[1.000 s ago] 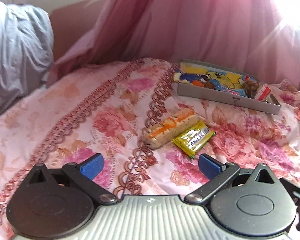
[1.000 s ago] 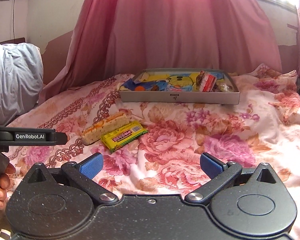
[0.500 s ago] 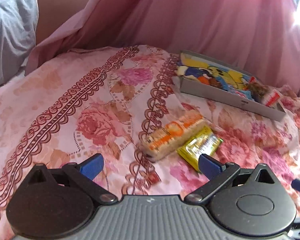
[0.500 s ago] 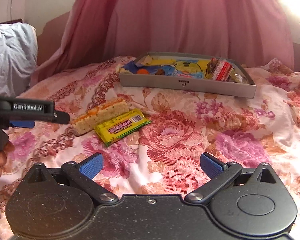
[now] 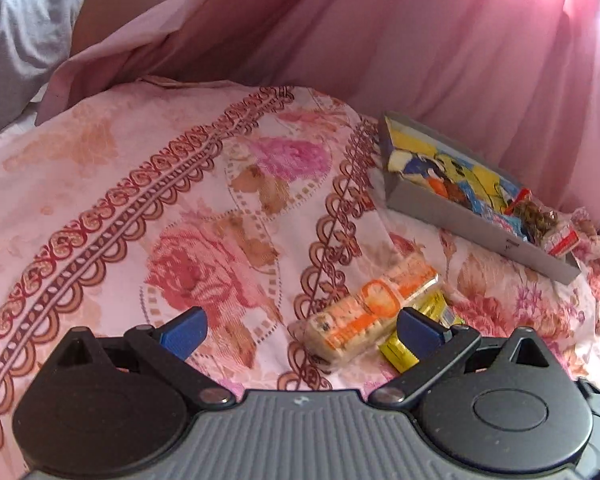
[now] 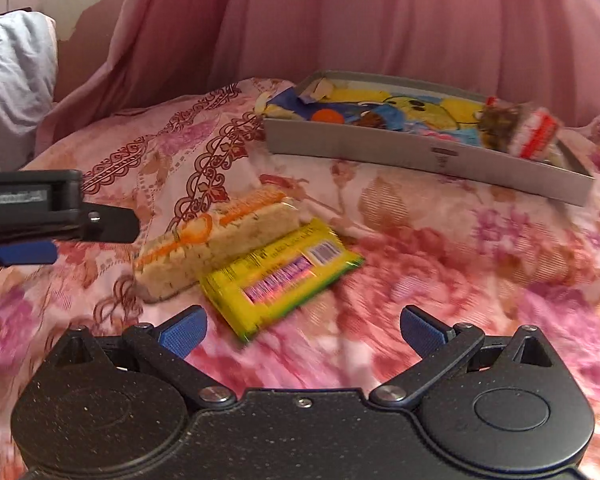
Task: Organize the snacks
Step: 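Move both grippers back over the biscuit bar and yellow candy bar, then lower the right gripper onto the yellow candy bar while the left lowers onto the biscuit bar, then close the right gripper on the yellow candy bar while the left grasps the biscuit bar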
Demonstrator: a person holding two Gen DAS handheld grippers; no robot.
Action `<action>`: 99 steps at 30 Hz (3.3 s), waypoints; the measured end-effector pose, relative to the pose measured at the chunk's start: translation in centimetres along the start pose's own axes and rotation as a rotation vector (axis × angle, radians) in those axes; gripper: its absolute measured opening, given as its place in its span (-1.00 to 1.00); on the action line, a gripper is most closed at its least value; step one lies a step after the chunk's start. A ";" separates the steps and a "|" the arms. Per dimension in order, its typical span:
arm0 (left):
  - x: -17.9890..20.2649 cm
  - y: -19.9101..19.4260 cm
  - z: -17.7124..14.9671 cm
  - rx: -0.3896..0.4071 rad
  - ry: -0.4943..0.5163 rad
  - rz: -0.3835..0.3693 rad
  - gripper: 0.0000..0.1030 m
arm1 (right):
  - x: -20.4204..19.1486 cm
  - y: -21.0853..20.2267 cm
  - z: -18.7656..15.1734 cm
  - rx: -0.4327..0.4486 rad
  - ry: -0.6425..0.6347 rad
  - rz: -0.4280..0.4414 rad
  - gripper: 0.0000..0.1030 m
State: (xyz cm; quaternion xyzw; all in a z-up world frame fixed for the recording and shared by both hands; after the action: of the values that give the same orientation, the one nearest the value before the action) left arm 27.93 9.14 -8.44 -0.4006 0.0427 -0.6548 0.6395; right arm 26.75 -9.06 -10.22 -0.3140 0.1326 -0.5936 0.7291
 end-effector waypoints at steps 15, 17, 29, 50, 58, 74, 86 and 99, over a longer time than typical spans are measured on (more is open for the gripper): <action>-1.6 -0.4 1.3 0.052 -0.065 -0.008 0.99 | -1.1 5.1 2.2 -0.112 0.011 -0.116 0.98; -1.4 -0.3 1.1 0.049 -0.060 -0.006 0.99 | -0.3 4.7 1.6 -0.113 -0.005 -0.115 0.98; 1.5 0.3 -0.6 0.022 0.047 0.011 0.99 | 6.7 0.7 -1.0 -0.031 -0.225 -0.021 0.98; 5.6 2.4 -0.9 0.020 0.252 0.153 0.99 | 6.2 3.4 -0.5 0.012 -0.160 0.269 0.75; 6.9 5.0 0.0 -0.077 0.500 0.085 0.99 | 6.6 4.1 -0.6 0.020 -0.137 0.297 0.61; 9.3 9.5 -1.8 -0.211 0.791 0.086 0.79 | 6.8 3.9 -0.6 0.024 -0.119 0.289 0.27; 10.2 9.3 -2.1 -0.306 0.736 0.134 0.02 | 7.0 3.6 -0.7 0.009 -0.098 0.263 -0.01; 11.3 8.6 -2.0 -0.421 0.506 0.273 -0.18 | 5.2 2.3 -1.1 0.053 -0.318 0.178 -0.04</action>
State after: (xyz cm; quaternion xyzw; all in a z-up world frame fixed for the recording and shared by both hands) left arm 35.29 -3.14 -9.35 -0.3393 0.3870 -0.6188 0.5935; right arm 29.26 -14.04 -11.52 -0.3715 0.0270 -0.4728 0.7986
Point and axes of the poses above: each gripper's, at about its wrist camera, not at the fingertips, and y roughly the way its jaws point, x to its right, z to its top, the point moved 3 cm from there along y, roughly the way its jaws point, and after that the axes turned 11 degrees about -y, right-handed, at the moved point
